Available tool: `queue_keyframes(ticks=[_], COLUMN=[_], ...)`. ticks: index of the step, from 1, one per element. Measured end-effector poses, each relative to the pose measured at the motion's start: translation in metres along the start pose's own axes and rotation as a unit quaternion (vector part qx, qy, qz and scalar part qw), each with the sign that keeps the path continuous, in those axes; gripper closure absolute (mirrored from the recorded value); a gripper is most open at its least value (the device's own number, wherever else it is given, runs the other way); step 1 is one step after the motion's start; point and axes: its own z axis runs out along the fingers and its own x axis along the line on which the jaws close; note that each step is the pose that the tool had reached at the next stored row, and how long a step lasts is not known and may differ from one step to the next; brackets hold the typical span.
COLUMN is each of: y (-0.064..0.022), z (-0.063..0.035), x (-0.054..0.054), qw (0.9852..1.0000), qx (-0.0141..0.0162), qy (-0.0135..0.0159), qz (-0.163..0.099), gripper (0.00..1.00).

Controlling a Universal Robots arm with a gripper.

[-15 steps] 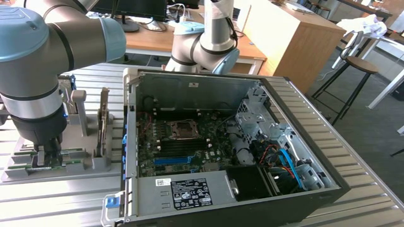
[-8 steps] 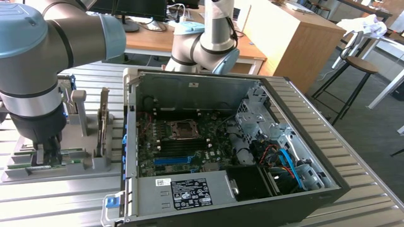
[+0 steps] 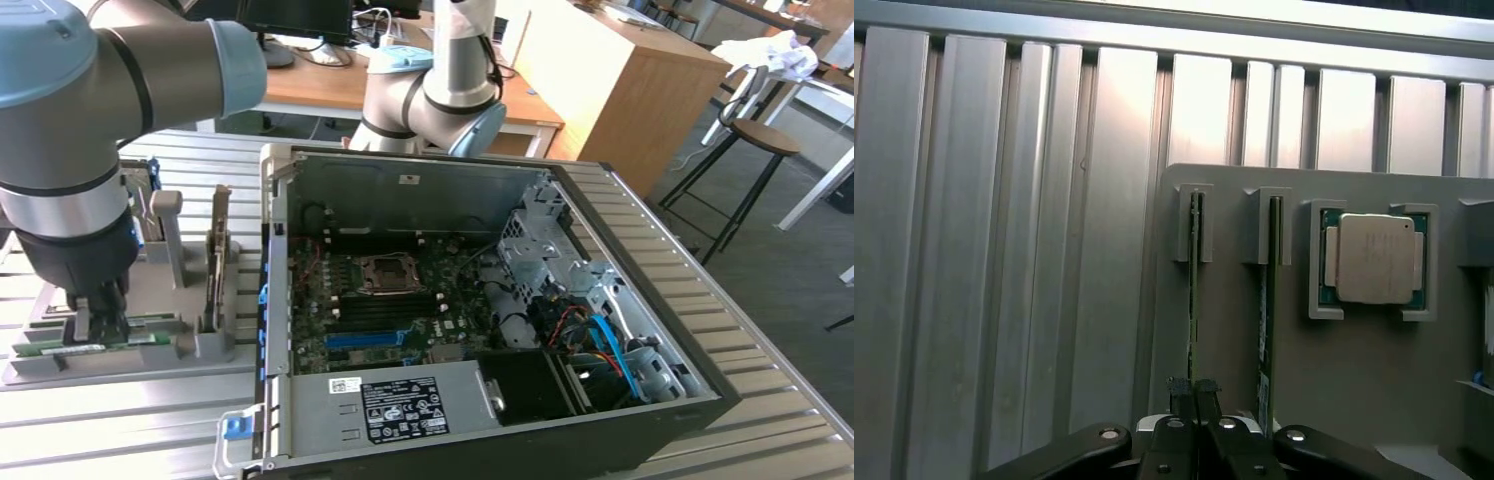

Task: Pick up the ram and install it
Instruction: 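Pick up the ram and move it above insertion slot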

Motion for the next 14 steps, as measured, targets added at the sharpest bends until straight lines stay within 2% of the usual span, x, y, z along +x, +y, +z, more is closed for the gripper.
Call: queue_keyframes(ticks=[14], y=[0.0009], z=[-0.0254], x=[-0.001], qw=[1.0000], qx=[0.0000], qy=[0.0000], qz=[0.000], gripper=[0.89])
